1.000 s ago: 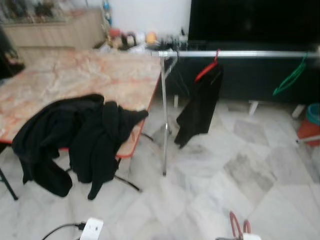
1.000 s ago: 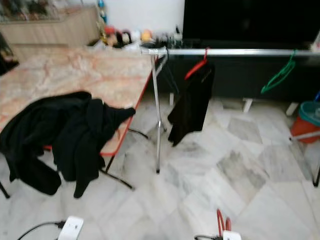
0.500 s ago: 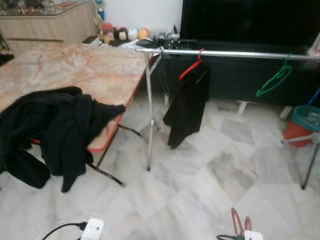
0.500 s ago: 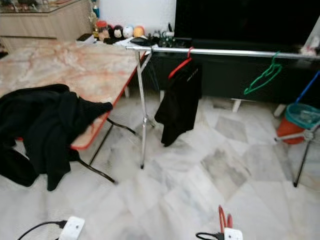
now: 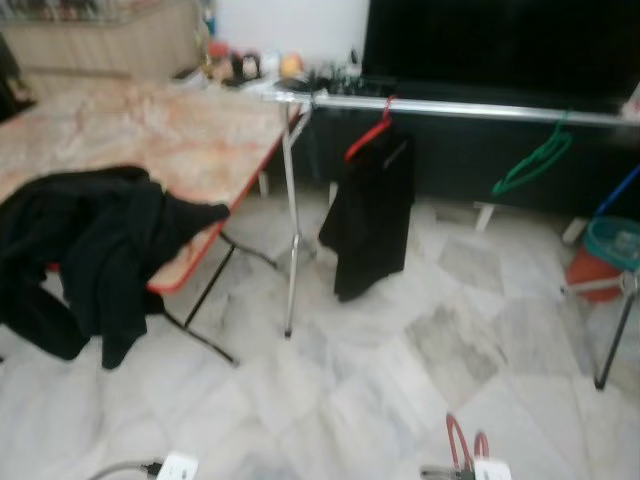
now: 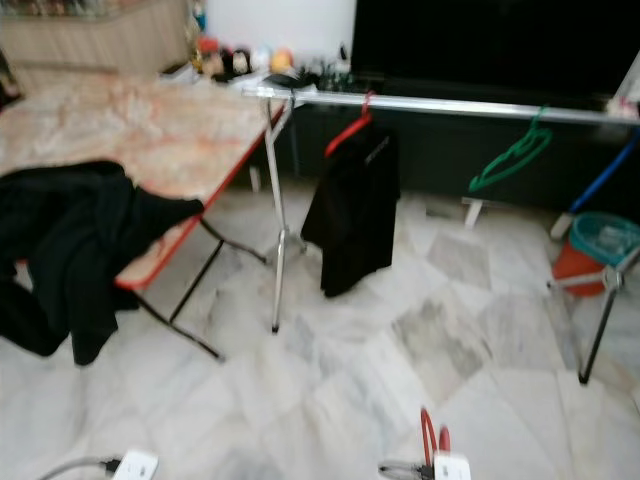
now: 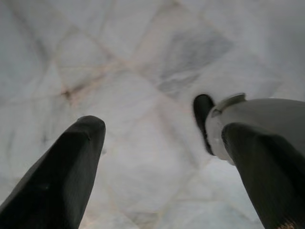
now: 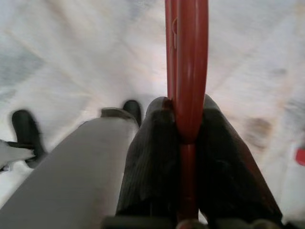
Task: Hang hanger
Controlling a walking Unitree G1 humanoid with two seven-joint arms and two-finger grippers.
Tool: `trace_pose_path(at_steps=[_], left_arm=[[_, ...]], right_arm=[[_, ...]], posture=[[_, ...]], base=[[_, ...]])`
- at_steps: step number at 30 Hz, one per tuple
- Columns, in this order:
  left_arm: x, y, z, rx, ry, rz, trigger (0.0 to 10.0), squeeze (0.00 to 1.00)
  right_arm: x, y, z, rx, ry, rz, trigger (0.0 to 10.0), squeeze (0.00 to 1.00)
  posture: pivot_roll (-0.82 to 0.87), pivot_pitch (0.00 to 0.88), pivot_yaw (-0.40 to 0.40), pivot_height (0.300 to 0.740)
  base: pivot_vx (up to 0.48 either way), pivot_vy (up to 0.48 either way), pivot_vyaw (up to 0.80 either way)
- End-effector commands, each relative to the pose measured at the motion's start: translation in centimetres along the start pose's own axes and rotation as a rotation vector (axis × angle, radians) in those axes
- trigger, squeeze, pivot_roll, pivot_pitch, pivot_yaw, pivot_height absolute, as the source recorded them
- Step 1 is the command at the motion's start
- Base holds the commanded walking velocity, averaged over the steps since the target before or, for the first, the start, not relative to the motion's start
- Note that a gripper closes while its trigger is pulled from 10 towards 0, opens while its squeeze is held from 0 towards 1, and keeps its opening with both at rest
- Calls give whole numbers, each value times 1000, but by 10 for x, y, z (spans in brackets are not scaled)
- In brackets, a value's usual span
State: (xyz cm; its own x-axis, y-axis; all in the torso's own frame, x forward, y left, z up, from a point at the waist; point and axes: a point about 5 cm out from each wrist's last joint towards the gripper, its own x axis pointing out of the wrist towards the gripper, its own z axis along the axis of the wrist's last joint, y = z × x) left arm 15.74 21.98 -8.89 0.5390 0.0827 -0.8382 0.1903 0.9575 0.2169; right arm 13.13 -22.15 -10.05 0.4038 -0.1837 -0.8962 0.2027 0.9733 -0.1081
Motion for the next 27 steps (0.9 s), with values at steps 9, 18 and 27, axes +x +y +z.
trace_pose_path(at_steps=[9, 18, 27], left_arm=[[-1, -7, -7, 10, 7, -31, 10000, 0], [-2, -9, -9, 16, 10, -38, 10000, 0], [-3, -7, -11, 24, 11, -38, 10000, 0]], right_arm=[[0, -4, -1, 8, 4, -11, 10000, 0], [0, -4, -2, 6, 5, -10, 10000, 0], [0, -4, -2, 5, 5, -10, 10000, 0]], posture=[[82, 0, 5, 740], [82, 0, 7, 740], [82, 0, 8, 740]], base=[[0, 0, 0], [0, 0, 0], [0, 0, 0]])
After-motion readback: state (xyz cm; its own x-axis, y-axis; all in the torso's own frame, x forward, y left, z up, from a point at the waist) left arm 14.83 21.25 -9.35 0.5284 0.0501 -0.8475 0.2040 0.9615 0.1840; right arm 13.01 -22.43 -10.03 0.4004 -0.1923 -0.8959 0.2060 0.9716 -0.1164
